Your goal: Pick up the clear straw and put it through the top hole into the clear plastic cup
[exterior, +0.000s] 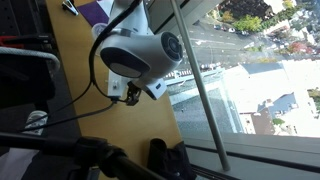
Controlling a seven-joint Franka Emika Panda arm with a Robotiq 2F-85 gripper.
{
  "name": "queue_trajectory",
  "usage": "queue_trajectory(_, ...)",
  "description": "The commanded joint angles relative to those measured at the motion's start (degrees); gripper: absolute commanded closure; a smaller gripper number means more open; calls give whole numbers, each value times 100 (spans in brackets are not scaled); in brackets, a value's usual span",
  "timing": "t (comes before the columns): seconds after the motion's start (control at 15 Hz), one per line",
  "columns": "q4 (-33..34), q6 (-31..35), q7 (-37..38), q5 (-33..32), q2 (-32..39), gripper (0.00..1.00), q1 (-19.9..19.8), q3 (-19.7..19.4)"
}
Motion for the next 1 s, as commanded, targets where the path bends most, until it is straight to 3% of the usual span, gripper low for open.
queue_trajectory(0.0,590,-36,80,-67,479,0,-99,37)
queue_trajectory(0.53,1324,-129,117,-82,1053,0,-52,54)
queue_trajectory(0.6,1378,-158,120,-81,1075,8,-44,59)
queue_trajectory(0.67,1412,-162,127,-80,1087,26,-28,67)
queue_trajectory(0.93,1419,-190,169,-64,1107,58,53,124)
